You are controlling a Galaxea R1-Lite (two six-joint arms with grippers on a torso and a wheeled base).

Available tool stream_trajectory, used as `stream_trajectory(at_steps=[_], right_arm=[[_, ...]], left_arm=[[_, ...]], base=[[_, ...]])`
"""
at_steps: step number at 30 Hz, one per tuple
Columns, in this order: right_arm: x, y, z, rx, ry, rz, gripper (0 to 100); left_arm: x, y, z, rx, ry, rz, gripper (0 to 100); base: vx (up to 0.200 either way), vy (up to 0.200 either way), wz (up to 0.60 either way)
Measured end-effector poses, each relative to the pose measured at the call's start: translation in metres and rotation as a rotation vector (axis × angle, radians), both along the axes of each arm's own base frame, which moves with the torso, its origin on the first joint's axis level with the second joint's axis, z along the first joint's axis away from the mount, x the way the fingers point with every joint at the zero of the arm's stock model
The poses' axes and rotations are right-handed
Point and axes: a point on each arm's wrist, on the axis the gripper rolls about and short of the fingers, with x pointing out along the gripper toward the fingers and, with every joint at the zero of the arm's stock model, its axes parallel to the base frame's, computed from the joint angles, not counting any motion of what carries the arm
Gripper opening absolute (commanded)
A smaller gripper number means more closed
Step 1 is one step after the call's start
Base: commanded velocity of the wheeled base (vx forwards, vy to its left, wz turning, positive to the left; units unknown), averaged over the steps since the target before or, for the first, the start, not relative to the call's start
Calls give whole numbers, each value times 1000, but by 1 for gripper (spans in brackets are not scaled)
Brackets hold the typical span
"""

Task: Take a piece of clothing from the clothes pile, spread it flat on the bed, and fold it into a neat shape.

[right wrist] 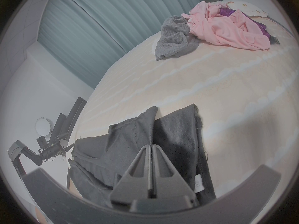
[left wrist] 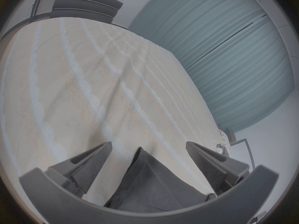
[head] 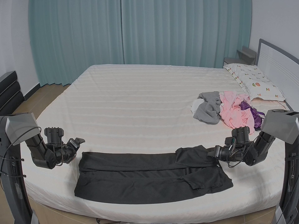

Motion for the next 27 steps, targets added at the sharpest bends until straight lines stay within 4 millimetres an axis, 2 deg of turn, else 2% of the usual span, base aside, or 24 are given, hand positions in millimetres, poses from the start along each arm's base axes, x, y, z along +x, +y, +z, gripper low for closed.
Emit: stream_trajectory(at_steps=[16, 27], right_arm=[[-26, -13, 16, -14, 7, 22, 0], [-46, -22, 9, -67, 39, 62, 0]], left_arm=[[-1, 0, 0, 3, 3, 1, 100], [-22, -14, 8, 55, 57, -72, 100]], base=[[0, 0, 0], [0, 0, 0]])
